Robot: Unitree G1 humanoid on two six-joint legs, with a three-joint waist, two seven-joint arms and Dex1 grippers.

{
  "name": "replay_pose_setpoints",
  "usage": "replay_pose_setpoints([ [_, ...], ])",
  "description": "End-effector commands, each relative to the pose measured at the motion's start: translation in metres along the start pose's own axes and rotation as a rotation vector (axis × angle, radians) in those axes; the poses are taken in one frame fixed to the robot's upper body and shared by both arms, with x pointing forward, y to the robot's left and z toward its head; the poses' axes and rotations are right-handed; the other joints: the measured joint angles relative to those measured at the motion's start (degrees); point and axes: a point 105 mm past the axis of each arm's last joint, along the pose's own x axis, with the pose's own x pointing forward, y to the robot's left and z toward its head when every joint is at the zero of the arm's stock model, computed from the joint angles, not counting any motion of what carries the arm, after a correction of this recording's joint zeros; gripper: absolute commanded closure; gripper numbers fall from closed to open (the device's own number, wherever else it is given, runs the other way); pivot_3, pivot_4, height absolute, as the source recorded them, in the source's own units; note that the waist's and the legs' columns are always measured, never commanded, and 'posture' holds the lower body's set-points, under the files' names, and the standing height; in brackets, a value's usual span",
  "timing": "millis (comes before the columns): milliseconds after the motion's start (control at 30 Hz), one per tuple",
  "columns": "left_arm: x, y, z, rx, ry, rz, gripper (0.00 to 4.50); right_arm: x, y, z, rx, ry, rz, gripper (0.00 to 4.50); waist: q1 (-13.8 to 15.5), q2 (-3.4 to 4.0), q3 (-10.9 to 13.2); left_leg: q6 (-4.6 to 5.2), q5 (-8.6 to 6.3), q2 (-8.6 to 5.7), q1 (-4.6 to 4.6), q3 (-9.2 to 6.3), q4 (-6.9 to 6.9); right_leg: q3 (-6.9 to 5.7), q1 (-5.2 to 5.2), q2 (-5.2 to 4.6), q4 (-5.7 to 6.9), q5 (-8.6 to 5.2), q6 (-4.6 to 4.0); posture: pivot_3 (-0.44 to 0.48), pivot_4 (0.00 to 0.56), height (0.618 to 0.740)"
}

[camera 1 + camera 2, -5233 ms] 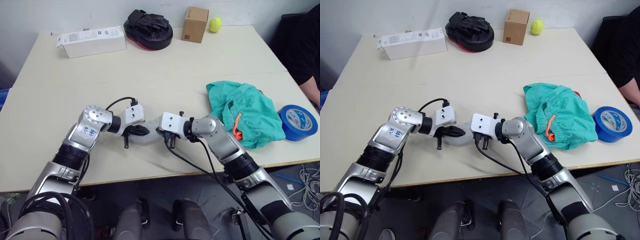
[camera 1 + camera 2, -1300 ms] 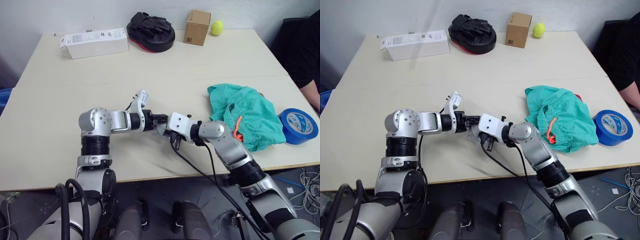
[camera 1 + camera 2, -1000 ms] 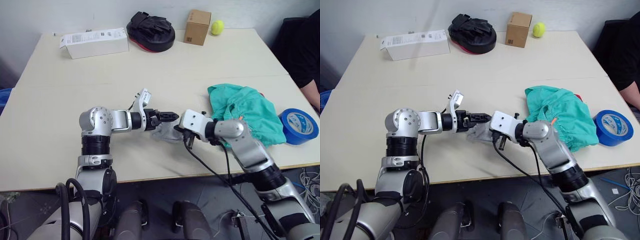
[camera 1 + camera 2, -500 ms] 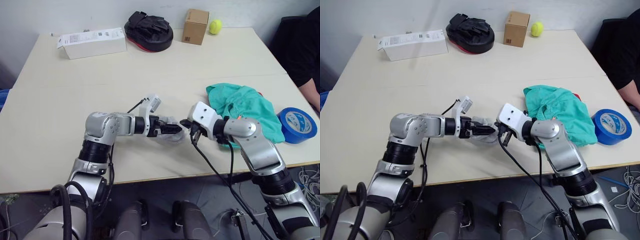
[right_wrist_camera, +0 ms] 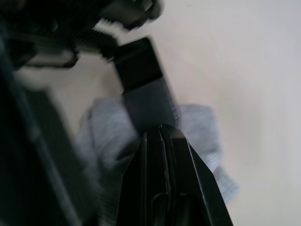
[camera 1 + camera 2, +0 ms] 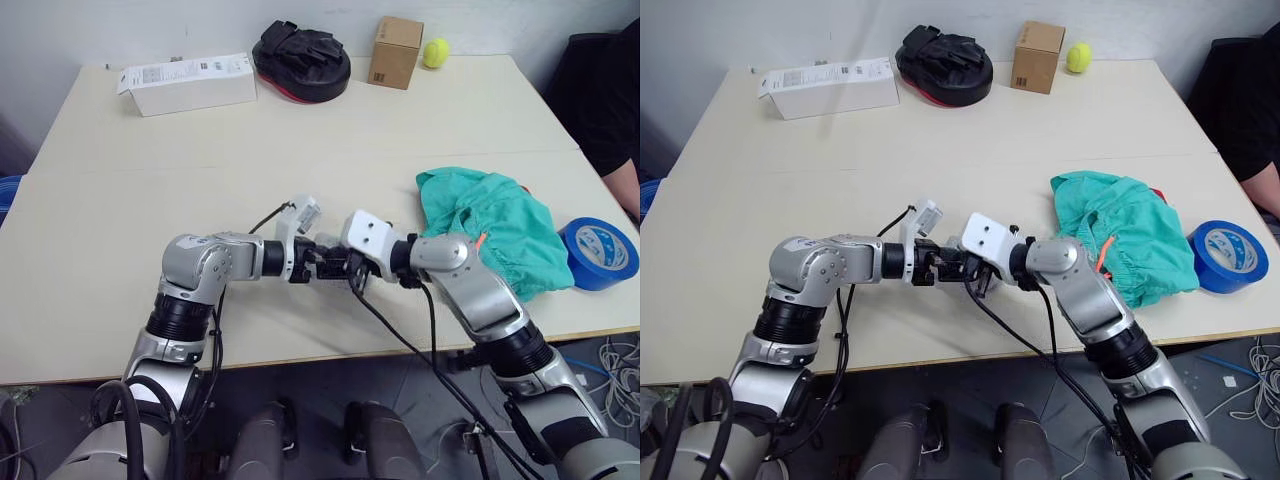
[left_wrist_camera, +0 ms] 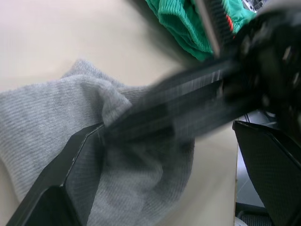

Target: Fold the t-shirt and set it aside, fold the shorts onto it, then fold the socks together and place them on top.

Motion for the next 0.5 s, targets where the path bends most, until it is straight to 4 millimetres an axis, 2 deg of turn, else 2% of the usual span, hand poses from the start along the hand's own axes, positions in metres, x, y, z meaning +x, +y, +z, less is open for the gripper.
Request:
replay_pose_setpoints([
  [33, -0.013, -0.008, 0.014, 0.077, -0.056, -0.025, 0.05, -0.01, -0.002, -0.003, -0.032, 0.01, -0.005, 4.5, -0.02, 0.0, 0.0, 0.0, 0.0, 0.0, 0.0, 0.0, 0.01, -0.01, 0.0, 0.0, 0.0, 0.0, 0.0, 0.0, 0.15, 0.74],
  [167, -0.032, -0.009, 0.026, 0.13, -0.112, -0.033, 0.05, -0.015, -0.005, -0.014, -0.053, 0.036, -0.027, 4.5, -0.18, 0.01, 0.0, -0.02, 0.01, 0.04, 0.01, 0.0, 0.0, 0.0, -0.02, 0.04, 0.02, 0.0, 0.0, 0.0, 0.15, 0.74],
  [267, -0.047, -0.01, 0.03, 0.258, -0.133, -0.04, 0.05, -0.013, -0.004, -0.018, -0.045, 0.022, -0.034, 4.5, -0.19, 0.01, 0.0, -0.04, 0.02, 0.06, 0.01, 0.0, 0.0, 0.0, -0.02, 0.06, 0.03, 0.0, -0.01, 0.0, 0.15, 0.74],
  [400, -0.05, -0.006, 0.031, 0.427, -0.115, -0.026, 0.05, -0.011, -0.004, -0.02, -0.033, 0.018, -0.042, 4.5, -0.08, 0.01, 0.01, -0.05, 0.01, 0.05, 0.01, 0.0, -0.01, 0.01, -0.02, 0.04, -0.02, 0.0, -0.01, 0.0, 0.15, 0.74],
  [500, -0.041, 0.007, 0.017, 0.566, -0.027, -0.015, 0.76, -0.009, -0.004, -0.022, -0.029, 0.017, -0.045, 4.5, 0.07, 0.02, 0.01, -0.05, 0.01, 0.03, 0.01, 0.0, -0.01, 0.01, 0.01, 0.01, -0.06, 0.0, -0.01, 0.0, 0.15, 0.74],
])
